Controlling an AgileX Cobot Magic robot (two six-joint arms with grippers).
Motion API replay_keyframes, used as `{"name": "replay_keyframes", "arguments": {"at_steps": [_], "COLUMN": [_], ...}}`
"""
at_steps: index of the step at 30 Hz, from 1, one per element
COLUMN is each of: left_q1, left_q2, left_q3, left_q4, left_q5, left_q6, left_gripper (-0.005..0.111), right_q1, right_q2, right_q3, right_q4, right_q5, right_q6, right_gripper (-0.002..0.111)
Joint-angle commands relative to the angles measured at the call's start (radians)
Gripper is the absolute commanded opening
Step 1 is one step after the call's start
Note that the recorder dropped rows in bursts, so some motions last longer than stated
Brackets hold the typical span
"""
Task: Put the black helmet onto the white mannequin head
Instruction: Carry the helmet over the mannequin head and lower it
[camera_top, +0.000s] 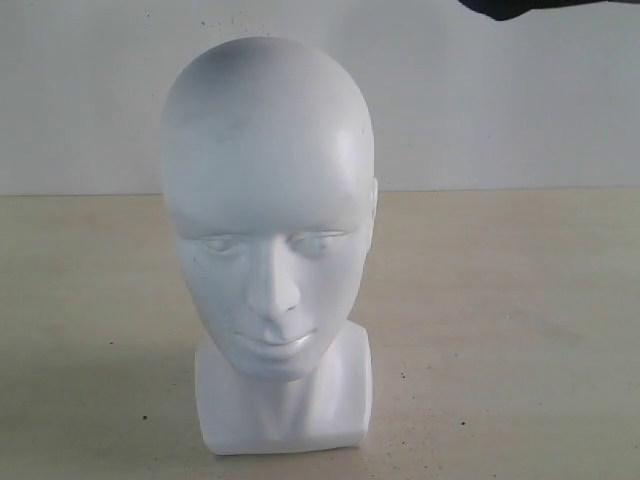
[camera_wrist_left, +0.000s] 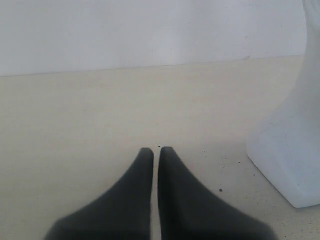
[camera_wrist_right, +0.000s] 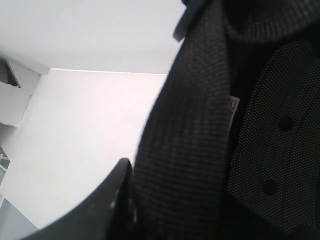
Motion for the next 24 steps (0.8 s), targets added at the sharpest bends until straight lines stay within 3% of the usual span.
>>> {"name": "replay_keyframes", "arguments": {"at_steps": [1, 11, 24], "left_q1": [0.002, 0.002, 0.002], "left_q2": [-0.004, -0.004, -0.004], "left_q3": [0.002, 0.002, 0.002], "left_q4": [-0.006, -0.006, -0.006], "left_q5": [-0.004, -0.004, -0.004], "left_q6": [0.002, 0.002, 0.002], "left_gripper": [0.005, 0.005, 0.005], "right_q1": [0.022, 0.022, 0.022], "right_q2": [-0.028, -0.131, -0.166], "right_q3": [-0.024, 0.082, 0.214], "right_q4": [-0.011, -0.049, -0.053], "right_q5": [-0.116, -0.014, -0.132], "right_q6": [0.027, 0.009, 0.073], "right_gripper": [0.0, 0.0, 0.0]}}
